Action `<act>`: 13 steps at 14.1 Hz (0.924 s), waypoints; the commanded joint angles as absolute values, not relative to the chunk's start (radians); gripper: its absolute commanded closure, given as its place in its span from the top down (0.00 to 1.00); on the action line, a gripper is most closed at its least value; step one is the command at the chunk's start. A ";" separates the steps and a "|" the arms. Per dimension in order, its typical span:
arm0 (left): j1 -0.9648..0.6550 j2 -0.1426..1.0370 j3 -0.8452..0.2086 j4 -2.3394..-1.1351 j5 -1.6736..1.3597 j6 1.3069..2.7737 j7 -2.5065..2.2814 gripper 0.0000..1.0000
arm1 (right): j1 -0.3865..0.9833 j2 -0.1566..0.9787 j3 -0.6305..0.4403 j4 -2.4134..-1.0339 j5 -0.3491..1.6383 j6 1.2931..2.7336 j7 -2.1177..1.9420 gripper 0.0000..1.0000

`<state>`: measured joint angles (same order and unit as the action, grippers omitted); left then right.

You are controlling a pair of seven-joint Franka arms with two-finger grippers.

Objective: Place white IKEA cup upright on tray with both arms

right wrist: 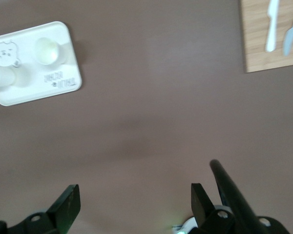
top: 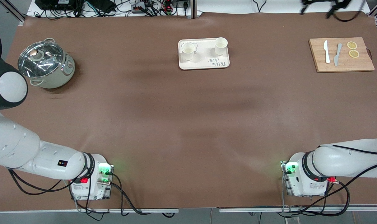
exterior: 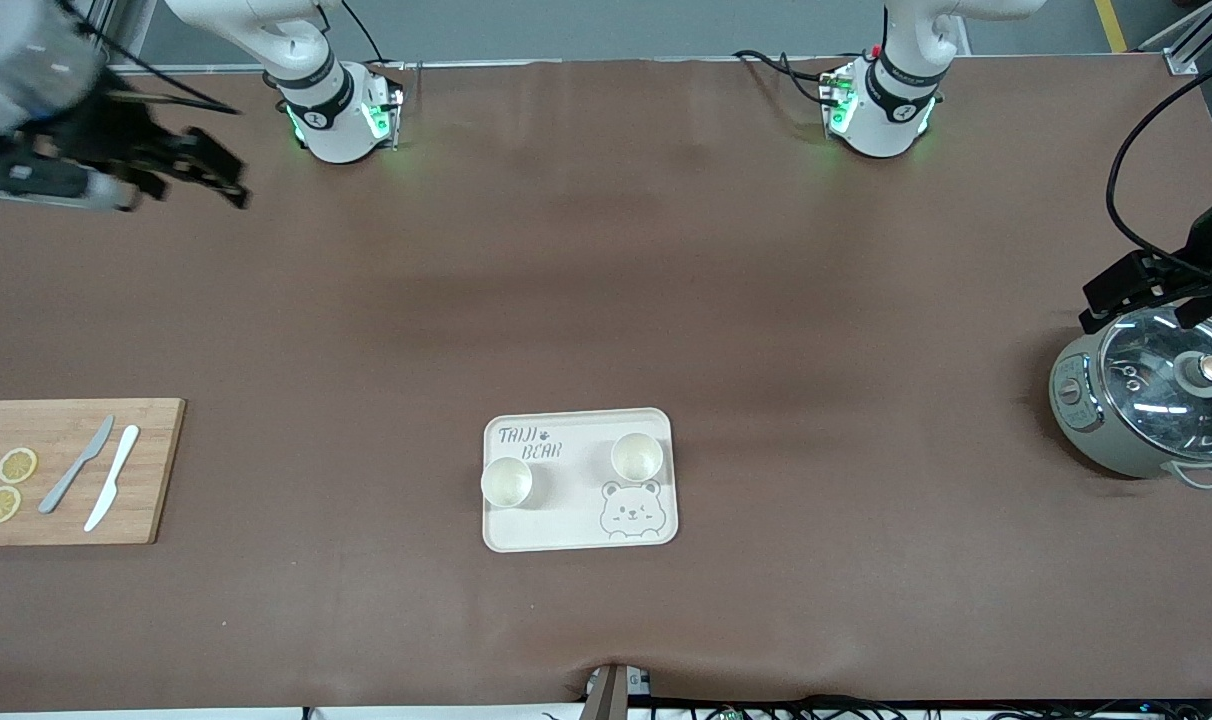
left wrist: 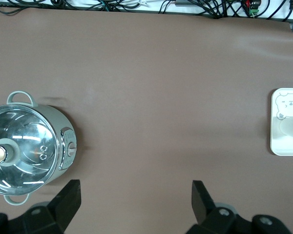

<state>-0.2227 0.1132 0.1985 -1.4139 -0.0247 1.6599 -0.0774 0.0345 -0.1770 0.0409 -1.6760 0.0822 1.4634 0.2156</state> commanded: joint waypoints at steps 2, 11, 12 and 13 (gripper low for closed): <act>-0.166 0.126 0.183 -1.385 -0.037 1.635 -0.060 1.00 | -0.129 -0.189 0.057 -1.707 0.034 1.482 -0.027 1.00; -0.003 0.143 -0.017 -1.381 -0.035 1.646 -0.074 1.00 | -0.163 -0.178 0.057 -1.678 0.029 1.555 -0.049 1.00; -0.014 0.143 -0.012 -1.381 -0.034 1.646 -0.074 1.00 | -0.164 -0.178 0.057 -1.678 0.029 1.554 -0.049 1.00; -0.006 0.140 -0.014 -1.381 -0.034 1.646 -0.069 1.00 | -0.163 -0.178 0.055 -1.680 0.029 1.549 -0.049 1.00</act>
<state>-0.0160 0.1330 -0.0068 -1.4094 -0.0248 1.6579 -0.0745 -0.1436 -0.1756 0.0445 -1.6837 0.0380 1.5548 -0.0395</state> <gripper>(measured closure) 0.000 0.000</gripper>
